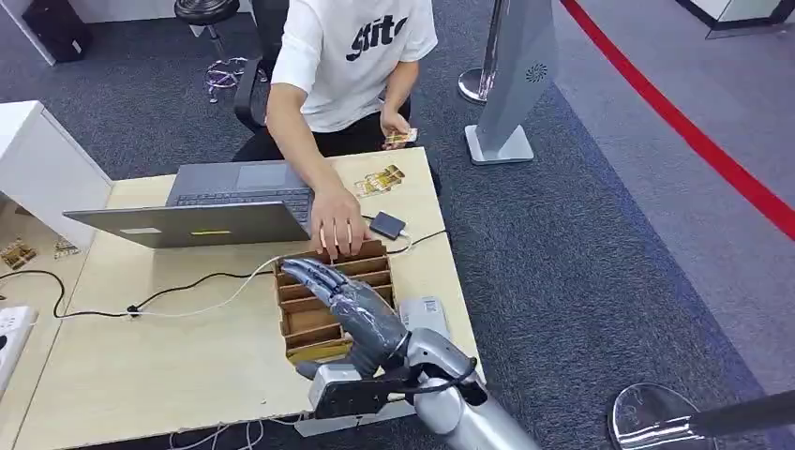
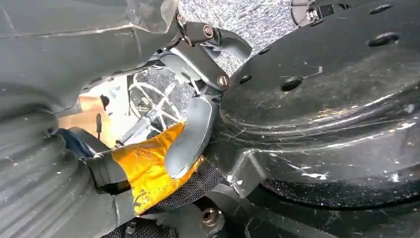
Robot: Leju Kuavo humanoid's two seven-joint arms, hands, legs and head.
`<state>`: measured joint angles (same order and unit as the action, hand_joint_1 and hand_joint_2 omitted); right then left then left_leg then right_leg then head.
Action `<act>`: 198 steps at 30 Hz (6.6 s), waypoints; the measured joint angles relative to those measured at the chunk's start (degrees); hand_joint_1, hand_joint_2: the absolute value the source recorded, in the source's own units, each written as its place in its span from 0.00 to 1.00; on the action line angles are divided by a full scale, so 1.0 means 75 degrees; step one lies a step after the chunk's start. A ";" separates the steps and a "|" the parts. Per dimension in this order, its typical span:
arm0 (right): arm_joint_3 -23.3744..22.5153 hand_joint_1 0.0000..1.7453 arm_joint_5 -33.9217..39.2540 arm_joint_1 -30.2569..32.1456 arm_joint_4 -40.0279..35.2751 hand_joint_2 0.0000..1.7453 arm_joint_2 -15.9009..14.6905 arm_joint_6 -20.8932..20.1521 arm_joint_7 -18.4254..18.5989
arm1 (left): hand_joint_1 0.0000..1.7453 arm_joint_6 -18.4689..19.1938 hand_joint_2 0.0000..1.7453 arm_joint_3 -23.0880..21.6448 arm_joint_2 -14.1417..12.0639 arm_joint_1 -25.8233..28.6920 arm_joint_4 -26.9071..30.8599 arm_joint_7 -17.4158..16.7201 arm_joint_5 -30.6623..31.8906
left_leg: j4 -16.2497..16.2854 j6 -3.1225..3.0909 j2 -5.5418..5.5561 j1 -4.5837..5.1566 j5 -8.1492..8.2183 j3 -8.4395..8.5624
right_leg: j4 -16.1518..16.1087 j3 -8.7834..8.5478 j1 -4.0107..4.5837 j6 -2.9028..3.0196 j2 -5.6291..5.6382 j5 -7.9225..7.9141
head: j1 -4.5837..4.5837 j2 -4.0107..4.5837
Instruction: Pass the card to the sensor for recognition and then transmit it.
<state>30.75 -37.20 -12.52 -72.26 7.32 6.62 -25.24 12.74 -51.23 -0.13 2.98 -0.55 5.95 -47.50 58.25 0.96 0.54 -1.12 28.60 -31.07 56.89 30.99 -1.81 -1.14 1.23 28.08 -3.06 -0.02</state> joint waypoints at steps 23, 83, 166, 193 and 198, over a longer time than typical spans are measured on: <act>-0.0393 0.00 -0.5618 0.0339 0.1253 1.00 -0.0113 0.2526 0.2867 | 0.00 -0.0265 1.00 0.0093 0.0137 0.0051 0.0000 0.0049 -0.0122 | -0.0001 -0.0001 -0.0001 0.0001 0.0000 -0.0001 | 0.0002 0.0000 -0.0001 0.0000 0.0001 0.0000 | 0.0003 0.0000; -0.0355 1.00 -0.5936 0.0198 0.1747 1.00 0.0018 0.2361 0.3144 | 0.00 -0.0315 1.00 0.0093 0.0204 0.0068 -0.0003 -0.0038 -0.0504 | 0.0000 -0.0001 -0.0001 0.0002 -0.0001 0.0000 | 0.0002 0.0001 -0.0001 0.0000 0.0001 0.0000 | 0.0000 0.0000; -1.1461 0.00 0.6818 0.0477 0.7667 1.00 -0.2011 -0.2287 0.1303 | 0.00 0.0562 1.00 -0.0705 -0.0312 0.0002 0.0000 0.0117 0.0169 | -0.0012 -0.0036 0.0097 -0.0003 0.0039 -0.0012 | -0.0056 -0.0054 0.0004 -0.0036 -0.0109 0.0047 | 0.0003 0.0000; -0.7559 0.00 0.1443 0.1301 0.8212 1.00 -0.1367 -0.1274 0.4107 | 0.00 0.1040 1.00 -0.0522 -0.0615 -0.0001 0.0000 0.0192 0.0740 | -0.0013 -0.0032 0.0051 -0.0001 0.0040 0.0027 | -0.0053 -0.0071 0.0001 -0.0035 -0.0065 0.0045 | 0.0000 0.0000; -0.7405 0.00 0.1510 0.1432 0.8198 1.00 -0.1320 -0.1341 0.4307 | 0.00 0.0924 1.00 0.0027 -0.0565 0.0048 0.0105 0.0184 0.1070 | -0.0012 -0.0033 0.0049 0.0000 0.0040 0.0028 | -0.0054 -0.0074 0.0000 -0.0035 -0.0063 0.0045 | 0.0000 0.0000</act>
<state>-24.78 -25.88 -1.78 -10.78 -2.58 -3.43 7.06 19.67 -51.03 -4.37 3.34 0.24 7.32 -39.47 58.16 0.72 0.91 -1.12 28.90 -30.87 56.49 30.44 -1.81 -1.41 0.76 28.42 -3.06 -0.02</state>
